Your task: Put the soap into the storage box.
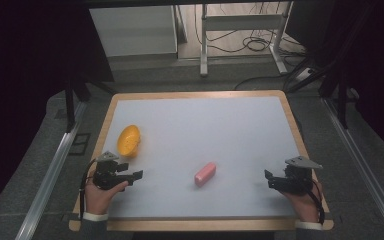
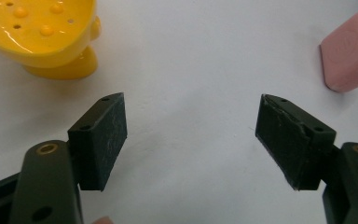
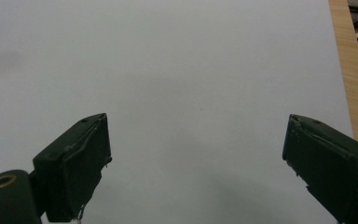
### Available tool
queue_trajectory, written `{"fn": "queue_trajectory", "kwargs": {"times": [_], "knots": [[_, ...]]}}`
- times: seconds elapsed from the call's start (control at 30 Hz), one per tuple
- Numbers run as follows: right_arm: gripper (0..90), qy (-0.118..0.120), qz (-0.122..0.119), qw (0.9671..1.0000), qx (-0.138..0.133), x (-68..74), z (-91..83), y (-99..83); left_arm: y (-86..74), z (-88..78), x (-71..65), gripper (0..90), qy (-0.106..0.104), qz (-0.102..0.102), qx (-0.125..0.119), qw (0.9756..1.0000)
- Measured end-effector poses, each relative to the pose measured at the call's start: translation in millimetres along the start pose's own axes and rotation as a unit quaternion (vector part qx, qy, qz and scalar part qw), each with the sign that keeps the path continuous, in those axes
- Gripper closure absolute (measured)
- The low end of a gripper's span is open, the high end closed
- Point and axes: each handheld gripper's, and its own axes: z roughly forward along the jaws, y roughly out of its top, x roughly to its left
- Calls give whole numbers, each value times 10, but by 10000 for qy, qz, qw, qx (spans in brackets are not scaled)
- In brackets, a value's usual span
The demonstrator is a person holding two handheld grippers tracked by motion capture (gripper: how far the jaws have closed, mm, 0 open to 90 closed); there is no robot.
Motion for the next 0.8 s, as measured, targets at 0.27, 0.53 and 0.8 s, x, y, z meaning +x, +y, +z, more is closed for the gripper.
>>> {"fn": "queue_trajectory", "kwargs": {"times": [0.27, 0.53, 0.8], "knots": [[96, -6, 109, 9998, -187, -36, -99, 30, -9, 5, 0, 253, -23, 37, 28, 10000], [98, 63, 12, 9999, -111, -16, -77, 22, 0, 26, -25, 252, -36, 84, 77, 9999], [98, -15, -124, 9999, -83, 20, -86, 34, -2, 17, -16, 252, -13, 79, 61, 9999]]}}
